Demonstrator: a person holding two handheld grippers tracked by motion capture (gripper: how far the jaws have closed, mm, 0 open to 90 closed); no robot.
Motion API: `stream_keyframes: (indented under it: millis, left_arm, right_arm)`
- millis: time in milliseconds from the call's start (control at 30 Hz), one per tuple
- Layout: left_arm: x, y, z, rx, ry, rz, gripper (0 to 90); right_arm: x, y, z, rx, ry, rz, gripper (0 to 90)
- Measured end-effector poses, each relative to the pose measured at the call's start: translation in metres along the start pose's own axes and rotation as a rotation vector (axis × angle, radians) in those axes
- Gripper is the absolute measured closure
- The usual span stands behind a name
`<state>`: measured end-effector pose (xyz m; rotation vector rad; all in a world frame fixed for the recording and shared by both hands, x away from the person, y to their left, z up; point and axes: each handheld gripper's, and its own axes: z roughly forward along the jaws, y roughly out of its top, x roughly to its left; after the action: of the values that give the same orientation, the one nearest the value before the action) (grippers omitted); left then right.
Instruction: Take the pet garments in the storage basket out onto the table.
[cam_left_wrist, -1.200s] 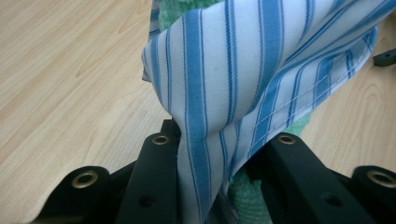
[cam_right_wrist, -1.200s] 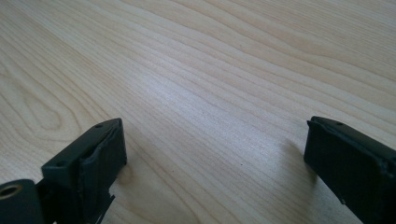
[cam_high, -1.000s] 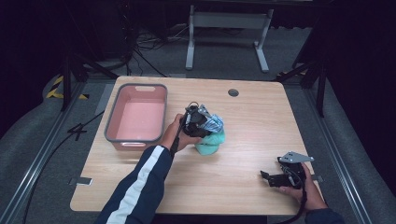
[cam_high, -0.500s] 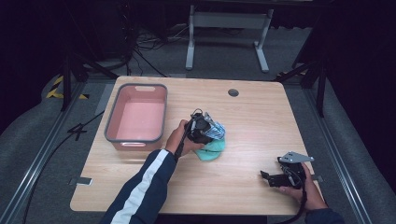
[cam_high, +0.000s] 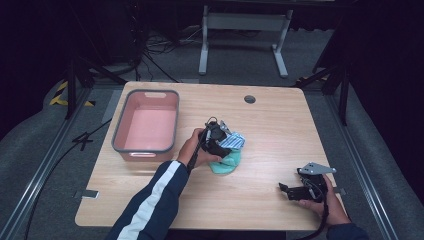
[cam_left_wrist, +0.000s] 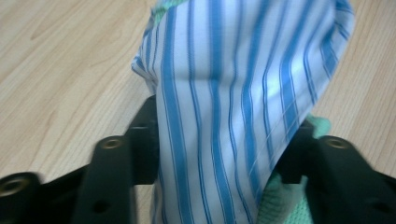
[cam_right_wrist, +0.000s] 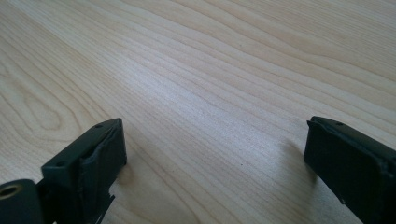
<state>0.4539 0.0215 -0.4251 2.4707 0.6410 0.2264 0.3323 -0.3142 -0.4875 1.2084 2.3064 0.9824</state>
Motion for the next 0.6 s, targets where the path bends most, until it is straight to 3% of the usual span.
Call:
stream_keyframes:
  millis: [167,400,600]
  left_arm:
    - [-0.001,0.003,-0.006,-0.022,0.020,-0.001,30.3]
    - [-0.004,0.004,-0.020,-0.060,0.038,0.000,24.8]
    - [-0.008,0.004,-0.037,-0.077,0.048,0.043,20.7]
  right_arm:
    - [0.000,0.000,0.000,0.000,0.000,-0.001,5.9]
    - [0.000,0.000,0.000,0.000,0.000,-0.001,5.9]
    - [0.000,0.000,0.000,0.000,0.000,-0.001,5.9]
